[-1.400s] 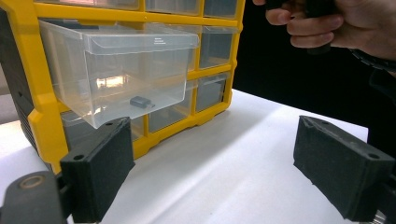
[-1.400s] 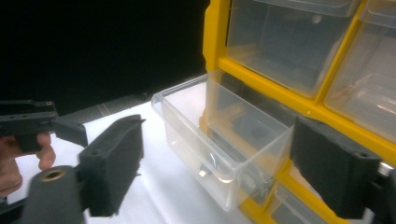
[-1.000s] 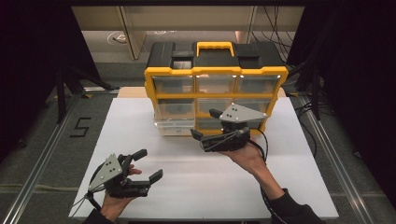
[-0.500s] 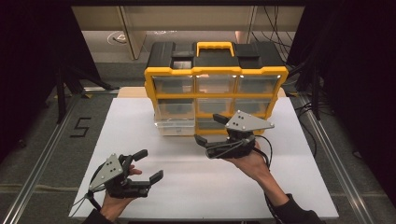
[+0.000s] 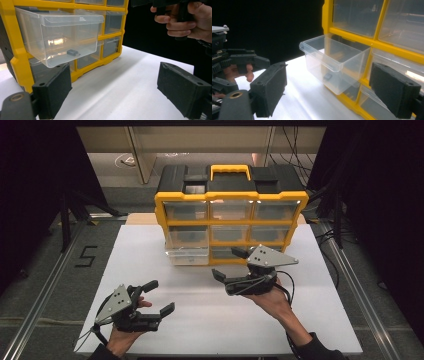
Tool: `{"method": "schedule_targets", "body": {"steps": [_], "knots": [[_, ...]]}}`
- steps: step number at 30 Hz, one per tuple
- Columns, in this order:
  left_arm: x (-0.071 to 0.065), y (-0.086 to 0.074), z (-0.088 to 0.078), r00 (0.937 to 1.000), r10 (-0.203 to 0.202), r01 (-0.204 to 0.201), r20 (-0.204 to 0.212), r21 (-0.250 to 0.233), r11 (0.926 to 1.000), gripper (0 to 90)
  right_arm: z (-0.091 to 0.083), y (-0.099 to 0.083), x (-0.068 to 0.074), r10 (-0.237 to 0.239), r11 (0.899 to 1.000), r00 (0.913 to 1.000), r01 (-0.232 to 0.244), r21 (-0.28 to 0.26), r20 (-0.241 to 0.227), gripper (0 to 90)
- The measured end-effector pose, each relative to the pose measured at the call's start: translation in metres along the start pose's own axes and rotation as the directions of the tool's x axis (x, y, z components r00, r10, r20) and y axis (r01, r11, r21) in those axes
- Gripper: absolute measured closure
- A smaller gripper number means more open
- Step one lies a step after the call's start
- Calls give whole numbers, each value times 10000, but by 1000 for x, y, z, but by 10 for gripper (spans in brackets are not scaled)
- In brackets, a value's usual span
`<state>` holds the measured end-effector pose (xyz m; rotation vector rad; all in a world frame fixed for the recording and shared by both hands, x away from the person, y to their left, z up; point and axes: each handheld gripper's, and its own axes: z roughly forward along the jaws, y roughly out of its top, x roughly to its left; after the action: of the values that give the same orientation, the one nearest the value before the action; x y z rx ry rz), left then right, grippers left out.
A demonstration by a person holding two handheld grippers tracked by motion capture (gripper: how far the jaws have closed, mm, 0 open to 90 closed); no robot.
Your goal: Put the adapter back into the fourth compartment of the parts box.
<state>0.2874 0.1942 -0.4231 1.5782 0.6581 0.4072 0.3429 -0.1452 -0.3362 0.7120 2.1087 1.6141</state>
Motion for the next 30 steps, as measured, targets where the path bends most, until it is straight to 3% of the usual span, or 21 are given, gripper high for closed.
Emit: {"method": "schedule_targets", "body": {"steps": [14, 30], "knots": [[1, 0, 0, 10000, -8, 8, 71, 77, 10000, 116, -16, -21, -8, 450, 9988, 9985, -445, -182, 305, 157], [1, 0, 0, 9999, -2, 0, 124, 152, 9999, 117, -26, -34, -9, 484, 9984, 9979, -471, -305, 431, 157]]}}
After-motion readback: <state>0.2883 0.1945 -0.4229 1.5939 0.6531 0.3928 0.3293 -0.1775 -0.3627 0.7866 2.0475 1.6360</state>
